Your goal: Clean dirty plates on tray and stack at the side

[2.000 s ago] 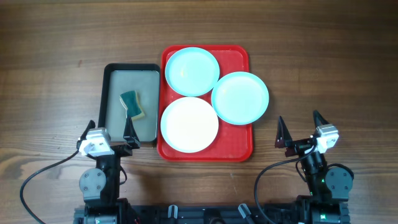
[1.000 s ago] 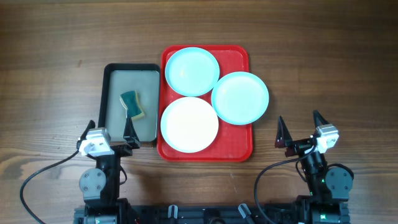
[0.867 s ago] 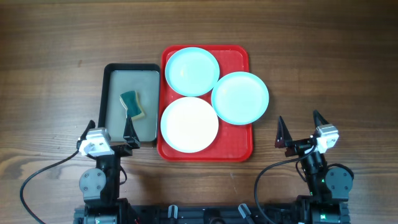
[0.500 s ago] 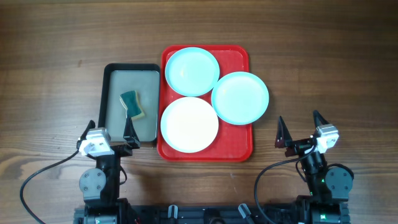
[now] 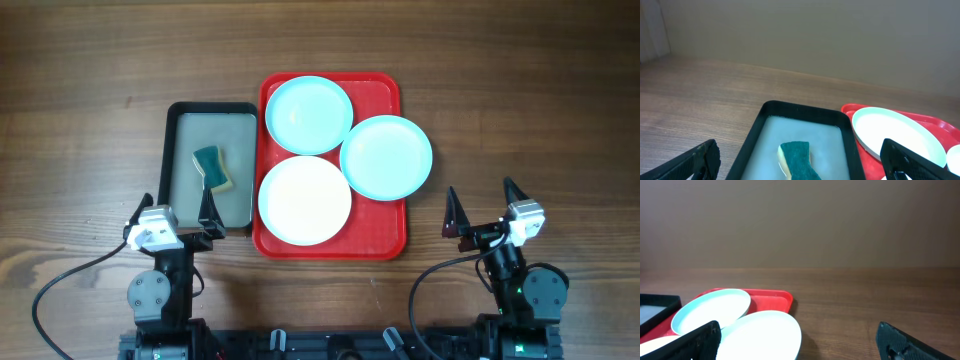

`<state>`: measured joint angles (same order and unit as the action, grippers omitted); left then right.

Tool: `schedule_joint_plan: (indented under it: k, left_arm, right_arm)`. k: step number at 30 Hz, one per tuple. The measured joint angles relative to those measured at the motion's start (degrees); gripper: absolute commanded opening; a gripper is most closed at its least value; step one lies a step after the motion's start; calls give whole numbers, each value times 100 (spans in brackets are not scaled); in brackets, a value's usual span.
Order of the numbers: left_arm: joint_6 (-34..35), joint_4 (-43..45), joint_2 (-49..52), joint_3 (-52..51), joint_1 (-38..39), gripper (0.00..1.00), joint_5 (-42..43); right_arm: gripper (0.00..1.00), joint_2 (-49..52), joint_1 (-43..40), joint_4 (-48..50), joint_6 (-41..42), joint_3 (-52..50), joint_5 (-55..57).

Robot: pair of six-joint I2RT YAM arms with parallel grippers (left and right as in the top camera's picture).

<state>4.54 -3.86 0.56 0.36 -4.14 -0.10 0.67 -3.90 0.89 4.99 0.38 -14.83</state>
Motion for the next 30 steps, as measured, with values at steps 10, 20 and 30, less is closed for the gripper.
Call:
schedule_joint_plan:
  k: [10, 20, 30]
  left_arm:
    - [0, 0, 0, 0, 0, 100, 0]
    - [33, 13, 0, 0, 0, 100, 68]
    - [2243, 103, 42, 0, 0, 100, 946]
  right_arm:
    - [100, 2, 0, 37, 2, 2, 0]
    - [100, 2, 0, 35, 551, 2, 0]
    - [100, 111, 0, 42, 1062, 2, -138]
